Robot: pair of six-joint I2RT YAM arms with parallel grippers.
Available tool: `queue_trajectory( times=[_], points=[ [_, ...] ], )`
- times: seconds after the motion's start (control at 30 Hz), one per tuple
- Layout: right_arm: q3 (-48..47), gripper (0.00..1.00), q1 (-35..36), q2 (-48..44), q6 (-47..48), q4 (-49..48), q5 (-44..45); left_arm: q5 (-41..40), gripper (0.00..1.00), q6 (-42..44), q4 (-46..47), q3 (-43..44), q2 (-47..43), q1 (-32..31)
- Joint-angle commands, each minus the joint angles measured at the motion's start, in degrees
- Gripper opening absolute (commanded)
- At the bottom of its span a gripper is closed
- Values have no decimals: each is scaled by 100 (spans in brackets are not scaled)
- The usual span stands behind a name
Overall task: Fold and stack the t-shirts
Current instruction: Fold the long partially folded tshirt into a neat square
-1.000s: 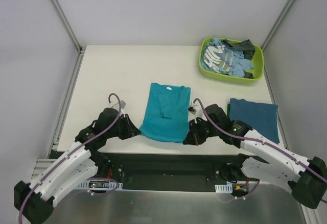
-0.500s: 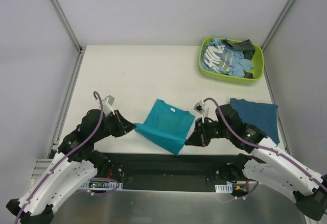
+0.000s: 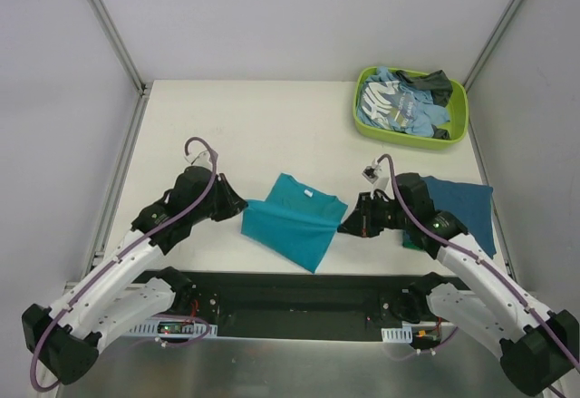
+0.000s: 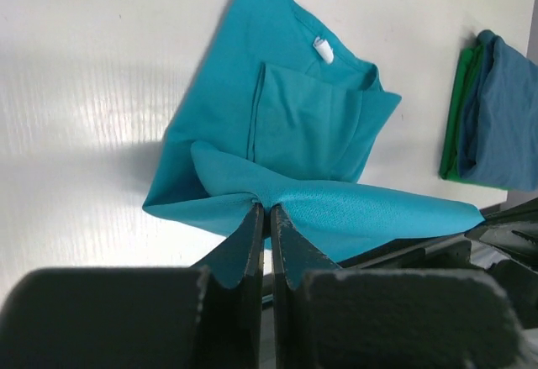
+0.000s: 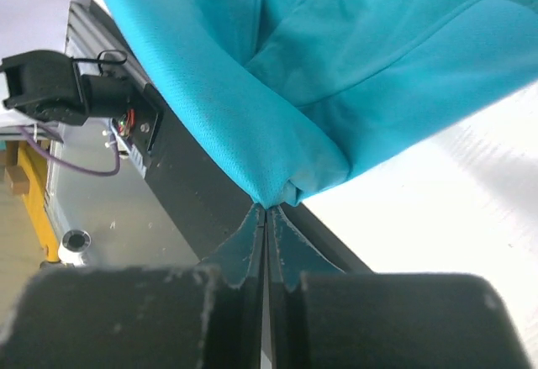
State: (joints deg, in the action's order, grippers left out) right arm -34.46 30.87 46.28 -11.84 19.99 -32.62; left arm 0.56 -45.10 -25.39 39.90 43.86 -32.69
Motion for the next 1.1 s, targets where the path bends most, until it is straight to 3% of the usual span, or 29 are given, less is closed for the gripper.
queue_trajectory(
  times=[0.0,0.33,0.6,1.07],
  points=[
    [-8,0,-371,311,155,-232,89,-793,0,326,508,474,587,8],
    [-9,0,-986,751,182,-417,379,-944,0,739,807,1519,2433,69],
    [62,0,-1505,1084,164,-628,634,-434,0,985,1106,2328,3681,157],
    [-202,0,-2261,2850,-29,-1479,1424,876,0,1267,1291,4657,6774,359]
  ],
)
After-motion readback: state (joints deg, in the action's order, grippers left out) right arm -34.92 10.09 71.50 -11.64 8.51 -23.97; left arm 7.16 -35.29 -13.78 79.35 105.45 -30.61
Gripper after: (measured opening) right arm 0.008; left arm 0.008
